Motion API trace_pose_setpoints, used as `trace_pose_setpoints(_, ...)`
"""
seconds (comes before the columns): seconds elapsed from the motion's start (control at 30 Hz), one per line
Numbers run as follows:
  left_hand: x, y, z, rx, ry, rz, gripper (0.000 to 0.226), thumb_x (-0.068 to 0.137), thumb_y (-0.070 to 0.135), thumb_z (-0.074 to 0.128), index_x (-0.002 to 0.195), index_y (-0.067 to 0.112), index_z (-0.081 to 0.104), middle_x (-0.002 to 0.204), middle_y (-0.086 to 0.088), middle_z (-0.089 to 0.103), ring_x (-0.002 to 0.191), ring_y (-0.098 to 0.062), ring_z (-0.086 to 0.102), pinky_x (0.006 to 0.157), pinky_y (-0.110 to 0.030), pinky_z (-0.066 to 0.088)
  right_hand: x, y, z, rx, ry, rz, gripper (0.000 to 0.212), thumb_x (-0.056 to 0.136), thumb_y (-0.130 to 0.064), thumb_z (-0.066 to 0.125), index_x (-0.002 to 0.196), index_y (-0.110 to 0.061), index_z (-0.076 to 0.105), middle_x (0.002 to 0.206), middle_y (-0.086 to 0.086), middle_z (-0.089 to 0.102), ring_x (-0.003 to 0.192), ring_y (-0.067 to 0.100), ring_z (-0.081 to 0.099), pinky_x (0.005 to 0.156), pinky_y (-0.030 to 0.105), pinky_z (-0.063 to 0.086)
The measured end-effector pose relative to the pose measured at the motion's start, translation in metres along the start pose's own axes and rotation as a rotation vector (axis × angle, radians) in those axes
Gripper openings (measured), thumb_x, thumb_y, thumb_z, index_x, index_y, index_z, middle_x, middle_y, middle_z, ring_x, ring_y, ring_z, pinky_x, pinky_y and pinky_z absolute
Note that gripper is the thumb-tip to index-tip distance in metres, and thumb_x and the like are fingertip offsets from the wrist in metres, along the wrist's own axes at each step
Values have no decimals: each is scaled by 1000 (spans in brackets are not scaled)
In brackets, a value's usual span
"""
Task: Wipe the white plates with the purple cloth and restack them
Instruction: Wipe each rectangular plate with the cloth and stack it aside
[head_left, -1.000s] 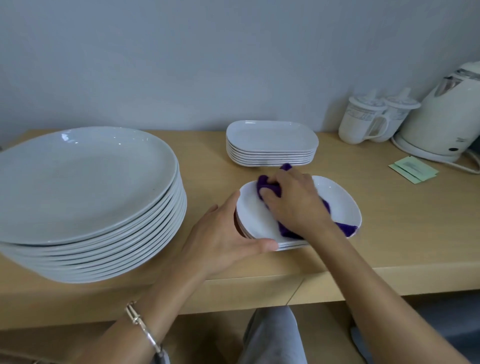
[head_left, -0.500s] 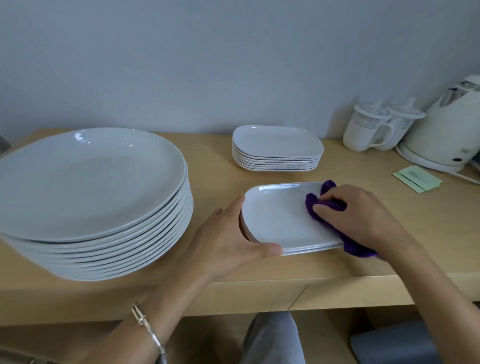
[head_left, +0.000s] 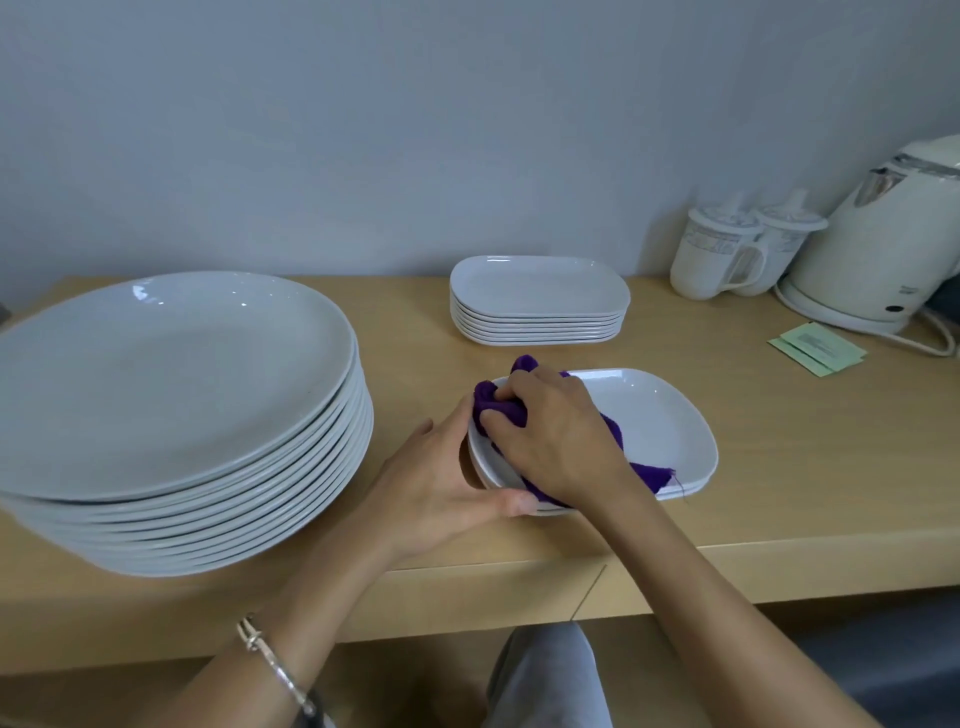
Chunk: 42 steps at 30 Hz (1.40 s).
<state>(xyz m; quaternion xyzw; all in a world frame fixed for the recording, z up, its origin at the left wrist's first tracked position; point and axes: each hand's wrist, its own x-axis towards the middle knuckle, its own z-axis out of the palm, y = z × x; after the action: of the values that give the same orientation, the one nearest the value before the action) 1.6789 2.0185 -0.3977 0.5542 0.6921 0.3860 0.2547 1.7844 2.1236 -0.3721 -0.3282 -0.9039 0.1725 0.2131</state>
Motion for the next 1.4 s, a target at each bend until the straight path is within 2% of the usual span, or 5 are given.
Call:
trace_pose_setpoints(0.43,-1,-4,-6,6,-37,-6,75,69,55,80,132,47,41,129,33,53,124,3,48,101,-28,45,-27,44,-60,24,-205,12,18,86,-37,62,102,-31,69,98,-15,59,92,4,52,76,10,36)
trace_pose_setpoints(0.63,-10,-1,-7,509,-32,77,89,78,80,47,152,34,31,149,31,-8,144,10,-1,112,-8,0,-25,47,-56,45,-54,131,14,87,-36,59,89,-30,71,87,-12,63,83,2,57,75,25,47)
trace_pose_setpoints(0.83,-14,-8,-1,771,153,468,55,88,61,43,92,19,78,108,5,74,114,-18,66,99,-37,48,-29,40,-69,420,224,213,11,86,-31,65,85,-42,65,83,-19,65,72,-11,58,58,4,40)
trace_pose_setpoints(1.07,-13,-3,2,597,233,634,34,81,44,59,75,16,78,82,4,75,82,-9,69,91,-23,46,-34,16,-104,606,394,155,19,85,-25,66,76,-41,65,67,-20,66,57,-4,57,52,8,42)
trace_pose_setpoints(1.4,-1,37,-8,-215,442,112,56,87,58,59,73,4,52,60,10,44,59,-4,40,58,-23,36,-41,-12,-126,746,583,24,13,82,-21,69,83,-35,68,73,-19,68,65,-6,60,59,7,43)
